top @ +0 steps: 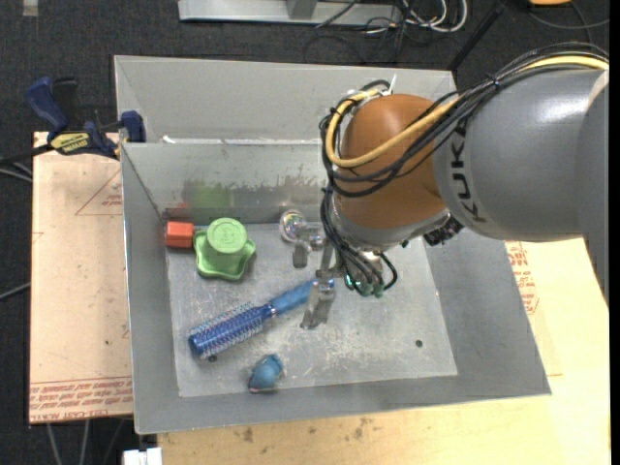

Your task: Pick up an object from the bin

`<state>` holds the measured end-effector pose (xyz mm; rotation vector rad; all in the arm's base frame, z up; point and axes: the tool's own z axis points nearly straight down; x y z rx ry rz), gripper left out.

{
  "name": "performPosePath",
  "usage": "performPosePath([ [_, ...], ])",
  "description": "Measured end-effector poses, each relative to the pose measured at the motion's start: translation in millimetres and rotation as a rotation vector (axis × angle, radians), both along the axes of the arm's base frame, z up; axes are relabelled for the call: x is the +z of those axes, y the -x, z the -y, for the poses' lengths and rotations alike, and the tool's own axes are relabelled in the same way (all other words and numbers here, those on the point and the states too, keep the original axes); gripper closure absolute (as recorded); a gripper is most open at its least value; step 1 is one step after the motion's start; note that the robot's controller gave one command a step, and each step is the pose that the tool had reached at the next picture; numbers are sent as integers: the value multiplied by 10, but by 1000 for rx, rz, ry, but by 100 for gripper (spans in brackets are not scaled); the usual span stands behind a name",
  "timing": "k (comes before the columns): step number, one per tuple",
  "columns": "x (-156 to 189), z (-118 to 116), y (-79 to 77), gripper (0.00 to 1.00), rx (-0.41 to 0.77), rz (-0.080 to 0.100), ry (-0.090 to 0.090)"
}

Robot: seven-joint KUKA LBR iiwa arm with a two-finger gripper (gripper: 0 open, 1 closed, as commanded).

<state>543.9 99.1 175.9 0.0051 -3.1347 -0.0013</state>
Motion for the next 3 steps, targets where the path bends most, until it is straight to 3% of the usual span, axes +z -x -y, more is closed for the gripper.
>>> performPosePath([
  [1,-1094,-421,15,0,159,3,-1],
  [2,-753,-705,13,0,346,11,-3],
  [3,-714,-741,76,0,289,7,-2],
])
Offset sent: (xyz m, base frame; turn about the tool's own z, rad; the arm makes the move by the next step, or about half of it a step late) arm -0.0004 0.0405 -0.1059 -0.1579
